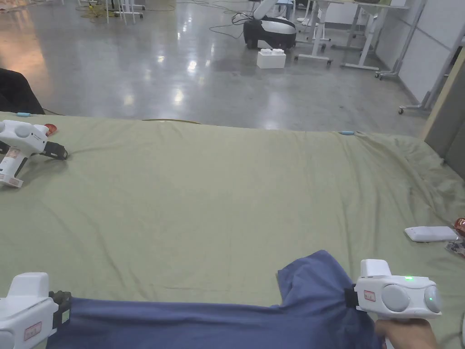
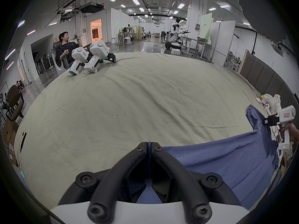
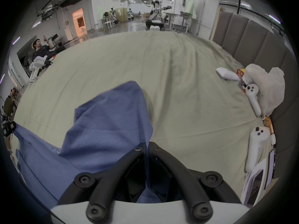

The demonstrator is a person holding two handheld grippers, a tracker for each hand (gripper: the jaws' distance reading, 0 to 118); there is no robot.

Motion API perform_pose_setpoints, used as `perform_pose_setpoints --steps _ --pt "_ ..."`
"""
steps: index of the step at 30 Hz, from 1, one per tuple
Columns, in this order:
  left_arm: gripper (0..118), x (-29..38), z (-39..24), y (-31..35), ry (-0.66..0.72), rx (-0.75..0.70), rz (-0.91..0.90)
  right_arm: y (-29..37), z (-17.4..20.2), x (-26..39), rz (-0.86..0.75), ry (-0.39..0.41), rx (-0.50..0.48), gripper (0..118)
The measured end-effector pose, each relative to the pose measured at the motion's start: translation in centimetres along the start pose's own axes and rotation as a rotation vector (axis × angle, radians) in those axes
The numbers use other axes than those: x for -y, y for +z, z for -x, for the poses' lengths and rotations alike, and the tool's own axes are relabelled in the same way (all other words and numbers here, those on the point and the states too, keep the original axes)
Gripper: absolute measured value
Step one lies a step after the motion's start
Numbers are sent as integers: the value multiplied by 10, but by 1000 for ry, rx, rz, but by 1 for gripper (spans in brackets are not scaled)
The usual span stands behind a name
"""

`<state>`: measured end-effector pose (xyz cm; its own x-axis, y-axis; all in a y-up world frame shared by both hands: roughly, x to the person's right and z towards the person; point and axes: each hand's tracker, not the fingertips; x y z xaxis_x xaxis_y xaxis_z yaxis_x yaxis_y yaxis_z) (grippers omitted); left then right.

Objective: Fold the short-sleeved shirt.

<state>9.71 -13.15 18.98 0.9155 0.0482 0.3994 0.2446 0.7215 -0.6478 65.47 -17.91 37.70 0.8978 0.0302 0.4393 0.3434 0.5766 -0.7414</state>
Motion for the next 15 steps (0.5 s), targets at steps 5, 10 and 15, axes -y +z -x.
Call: perform_pose_setpoints --steps 5,10,15 --pt "1 0 6 26 21 15 -48 57 -2 7 -74 -3 -21 0" --pt "1 3 14 61 9 40 -102 121 -4 26 -166 13 -17 0" --pt "1 17 24 88 2 68 -133 168 -3 58 -206 58 -16 0"
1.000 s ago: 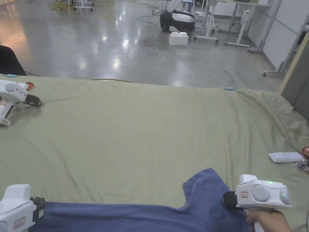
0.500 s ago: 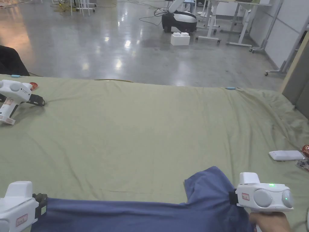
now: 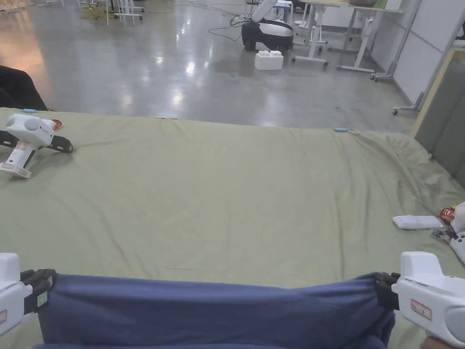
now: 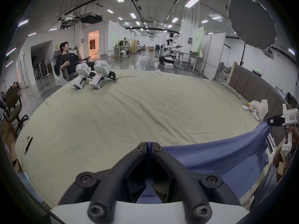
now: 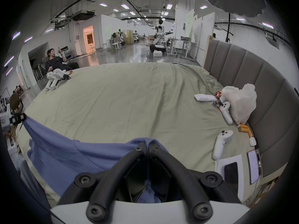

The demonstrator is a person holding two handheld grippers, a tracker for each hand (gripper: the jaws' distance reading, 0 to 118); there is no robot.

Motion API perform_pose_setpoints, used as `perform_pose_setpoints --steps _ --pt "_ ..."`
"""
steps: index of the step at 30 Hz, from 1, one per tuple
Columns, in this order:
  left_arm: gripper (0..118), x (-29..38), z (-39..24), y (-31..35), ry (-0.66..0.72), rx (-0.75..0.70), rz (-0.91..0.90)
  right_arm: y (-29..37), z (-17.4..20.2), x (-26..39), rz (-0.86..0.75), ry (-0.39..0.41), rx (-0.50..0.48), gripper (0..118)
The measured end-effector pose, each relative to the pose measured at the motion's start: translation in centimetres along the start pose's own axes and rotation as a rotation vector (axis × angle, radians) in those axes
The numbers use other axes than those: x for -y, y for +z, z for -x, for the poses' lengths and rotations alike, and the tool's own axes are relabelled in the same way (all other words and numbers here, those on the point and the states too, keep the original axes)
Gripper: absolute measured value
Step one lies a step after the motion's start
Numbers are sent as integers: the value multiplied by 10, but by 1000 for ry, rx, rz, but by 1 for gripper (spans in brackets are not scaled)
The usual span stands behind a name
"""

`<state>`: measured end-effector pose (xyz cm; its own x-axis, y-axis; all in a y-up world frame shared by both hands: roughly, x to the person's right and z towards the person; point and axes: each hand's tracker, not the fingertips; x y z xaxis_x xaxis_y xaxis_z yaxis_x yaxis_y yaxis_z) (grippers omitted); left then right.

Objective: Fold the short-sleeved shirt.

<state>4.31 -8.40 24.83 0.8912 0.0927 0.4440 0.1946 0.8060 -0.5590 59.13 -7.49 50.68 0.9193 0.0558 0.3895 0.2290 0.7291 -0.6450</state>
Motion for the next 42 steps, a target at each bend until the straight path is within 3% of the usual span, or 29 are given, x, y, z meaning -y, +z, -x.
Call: perform_pose_setpoints --steps 11,17,26,27,30,31,32,35,42 --pt "2 70 10 50 30 23 110 48 3 90 140 31 1 0" --pt "2 117 15 42 7 -9 273 31 7 138 245 49 18 0" --pt "5 119 4 21 -8 -50 331 9 16 157 278 51 54 1" --pt "10 117 3 21 -15 -60 329 11 17 155 269 49 59 5" --pt "39 103 -2 31 15 -69 269 25 23 141 241 53 104 75" --pt "51 96 -3 34 29 -56 229 32 26 133 227 52 130 91" --pt "58 89 -5 36 44 -48 199 39 31 124 172 79 166 92" --pt "60 63 -20 40 56 -24 97 55 49 96 -12 122 181 92" --pt "56 11 -76 31 -27 -46 -167 58 101 38 -371 -3 111 92"
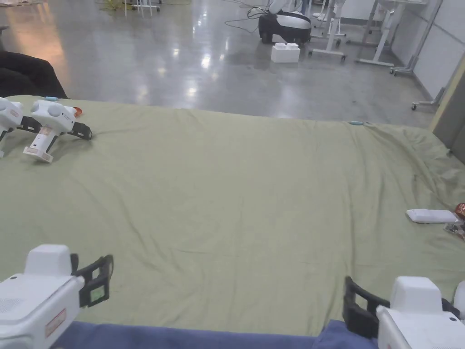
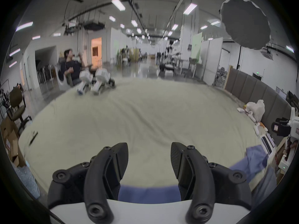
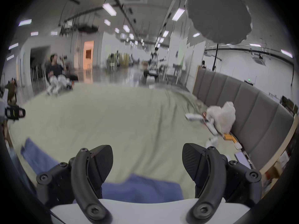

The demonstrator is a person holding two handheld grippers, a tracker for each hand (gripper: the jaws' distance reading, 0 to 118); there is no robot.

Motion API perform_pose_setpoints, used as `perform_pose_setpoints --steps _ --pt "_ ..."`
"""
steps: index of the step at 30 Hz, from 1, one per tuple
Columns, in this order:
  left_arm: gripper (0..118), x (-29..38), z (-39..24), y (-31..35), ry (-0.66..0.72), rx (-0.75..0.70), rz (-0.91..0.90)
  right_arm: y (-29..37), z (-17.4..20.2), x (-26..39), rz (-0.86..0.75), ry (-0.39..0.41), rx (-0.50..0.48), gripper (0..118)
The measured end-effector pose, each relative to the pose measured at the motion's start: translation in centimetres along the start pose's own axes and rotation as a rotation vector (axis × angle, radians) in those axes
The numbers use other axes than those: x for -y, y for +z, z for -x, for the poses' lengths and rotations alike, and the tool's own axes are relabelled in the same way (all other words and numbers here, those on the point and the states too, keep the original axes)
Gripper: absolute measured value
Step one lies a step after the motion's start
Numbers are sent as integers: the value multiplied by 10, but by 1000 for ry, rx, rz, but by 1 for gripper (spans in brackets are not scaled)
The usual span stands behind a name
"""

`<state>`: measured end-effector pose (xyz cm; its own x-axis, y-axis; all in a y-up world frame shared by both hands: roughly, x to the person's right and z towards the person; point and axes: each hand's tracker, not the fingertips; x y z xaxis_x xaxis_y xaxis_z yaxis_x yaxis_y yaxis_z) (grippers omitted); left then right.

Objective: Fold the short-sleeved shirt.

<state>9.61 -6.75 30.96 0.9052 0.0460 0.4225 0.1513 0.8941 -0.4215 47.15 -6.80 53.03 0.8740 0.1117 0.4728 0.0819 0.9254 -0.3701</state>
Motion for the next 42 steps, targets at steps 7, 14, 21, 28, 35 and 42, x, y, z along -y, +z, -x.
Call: perform_pose_setpoints --steps 7,14,21,28,35,42 --pt "41 -23 -42 3 -90 -61 -322 -4 52 -43 -254 -44 63 65" --pt "0 -23 -51 14 -19 -50 -353 -4 70 -52 -323 -66 6 1" --pt "0 -15 -32 15 -30 -71 -301 -10 75 -51 -313 -83 11 1" --pt "0 -2 46 8 120 52 7 -20 73 -43 -244 -67 -12 1" --pt "0 53 133 -4 266 156 291 -30 80 -29 -163 -31 -38 1" --pt "95 105 187 -13 471 374 427 -37 88 -17 -111 -8 -71 1"
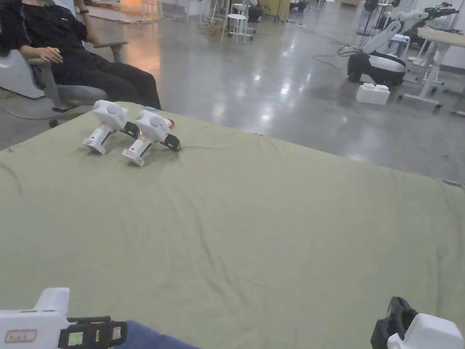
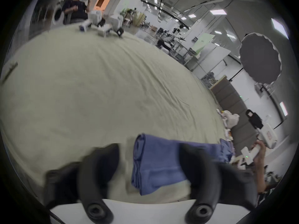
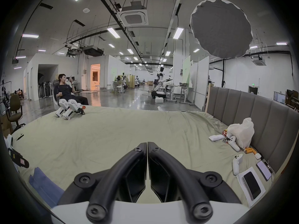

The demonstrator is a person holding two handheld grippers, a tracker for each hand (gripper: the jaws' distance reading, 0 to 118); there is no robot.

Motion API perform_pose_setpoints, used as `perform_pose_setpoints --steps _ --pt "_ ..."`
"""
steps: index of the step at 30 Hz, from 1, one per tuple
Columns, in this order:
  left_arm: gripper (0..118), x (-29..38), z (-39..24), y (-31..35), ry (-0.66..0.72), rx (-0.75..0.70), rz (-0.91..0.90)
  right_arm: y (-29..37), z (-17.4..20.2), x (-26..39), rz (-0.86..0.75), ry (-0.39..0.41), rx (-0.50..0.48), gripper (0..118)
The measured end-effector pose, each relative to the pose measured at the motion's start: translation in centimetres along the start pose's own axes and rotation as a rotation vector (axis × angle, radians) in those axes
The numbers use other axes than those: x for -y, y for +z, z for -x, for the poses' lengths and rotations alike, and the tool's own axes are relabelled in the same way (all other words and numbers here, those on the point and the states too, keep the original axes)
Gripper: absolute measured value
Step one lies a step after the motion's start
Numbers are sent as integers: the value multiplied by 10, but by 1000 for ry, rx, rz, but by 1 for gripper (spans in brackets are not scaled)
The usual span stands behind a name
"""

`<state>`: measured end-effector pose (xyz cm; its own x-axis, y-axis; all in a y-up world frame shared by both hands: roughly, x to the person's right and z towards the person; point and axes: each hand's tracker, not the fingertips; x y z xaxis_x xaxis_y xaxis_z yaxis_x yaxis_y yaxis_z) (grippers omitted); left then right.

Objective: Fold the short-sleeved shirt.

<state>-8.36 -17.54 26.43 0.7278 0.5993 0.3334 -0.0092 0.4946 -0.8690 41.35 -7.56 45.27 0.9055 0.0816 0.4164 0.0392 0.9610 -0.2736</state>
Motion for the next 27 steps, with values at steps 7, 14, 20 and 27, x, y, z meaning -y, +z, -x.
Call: perform_pose_setpoints --steps 7,14,20,27 --pt "94 7 40 -35 211 131 82 1 5 9 37 -12 -19 1" --pt "26 10 47 -60 300 225 135 5 3 11 48 -20 -17 1" --pt "12 26 0 -52 260 170 131 6 -1 12 55 -26 -17 1" --pt "7 6 -3 -36 136 101 78 5 -8 14 64 -26 -16 1"
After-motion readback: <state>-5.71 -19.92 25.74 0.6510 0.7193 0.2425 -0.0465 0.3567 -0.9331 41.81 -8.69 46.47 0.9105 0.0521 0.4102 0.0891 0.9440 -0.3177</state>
